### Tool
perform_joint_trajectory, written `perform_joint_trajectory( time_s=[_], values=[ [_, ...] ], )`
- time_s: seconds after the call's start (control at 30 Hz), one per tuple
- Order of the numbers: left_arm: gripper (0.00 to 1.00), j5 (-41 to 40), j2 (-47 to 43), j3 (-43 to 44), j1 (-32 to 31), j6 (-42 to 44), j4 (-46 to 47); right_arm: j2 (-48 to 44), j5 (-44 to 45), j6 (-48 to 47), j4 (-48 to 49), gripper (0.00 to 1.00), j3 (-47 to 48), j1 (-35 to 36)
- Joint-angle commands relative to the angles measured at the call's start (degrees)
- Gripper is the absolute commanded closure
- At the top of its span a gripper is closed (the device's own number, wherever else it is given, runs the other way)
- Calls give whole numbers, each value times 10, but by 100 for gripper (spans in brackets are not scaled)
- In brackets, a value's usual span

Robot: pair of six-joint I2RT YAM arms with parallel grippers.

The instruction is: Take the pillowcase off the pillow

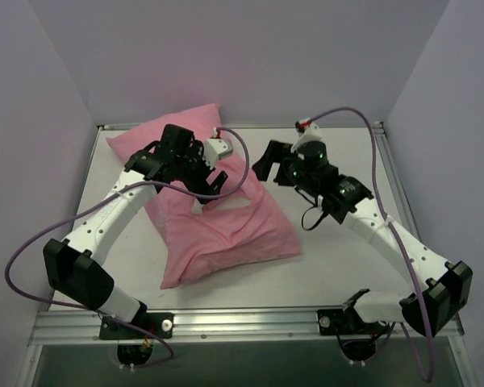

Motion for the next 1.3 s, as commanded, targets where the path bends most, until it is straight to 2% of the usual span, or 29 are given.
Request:
perform_joint_trajectory(
  time_s=[0.0,0.13,0.2,0.23,0.27,0.33,0.37,0.43,0.47,0.5,0.57,0.7,0.73,0.77,0.83,0.97,1.03,1.13,1.27],
  values=[
    [3,-57,36,41,-23,-14,65,-9,65,65,6,17,-59,57],
    [3,-32,54,30,-37,3,69,4,87,106,-12,17,-73,109],
    [8,-50,55,15,-44,1,84,12,95,118,-2,19,-92,124],
    [15,-59,58,12,-44,-3,90,15,96,122,13,20,-99,129],
    [35,-73,63,12,-45,-12,94,23,97,130,19,20,-108,131],
    [52,-99,69,15,-44,-16,99,35,95,134,38,23,-113,137],
    [61,-100,73,21,-44,-18,99,49,97,136,42,29,-117,137],
    [69,-96,76,24,-44,-19,98,59,96,140,54,40,-122,136],
    [72,-96,76,24,-44,-22,98,62,98,145,56,55,-126,136],
    [84,-102,76,25,-44,-25,100,63,98,148,55,61,-135,137],
    [98,-159,82,26,-42,-38,108,49,101,156,56,71,-150,138],
    [98,-231,99,44,-10,-50,132,1,104,185,42,74,-227,138],
    [98,-238,108,57,0,-54,134,-11,106,190,34,79,-240,139],
    [98,-251,113,62,18,-64,135,-37,111,195,27,88,-253,139],
    [98,-264,124,76,34,-74,141,-65,116,212,4,94,-293,139],
    [98,-276,132,81,66,-83,147,-151,124,228,-30,91,-333,141],
    [98,-287,132,78,77,-79,152,-170,130,227,-48,100,-340,142],
    [98,-264,127,76,88,-82,146,-189,128,218,-36,100,-359,140],
    [97,-204,95,48,84,-77,142,-168,117,201,14,100,-378,139]
  ],
)
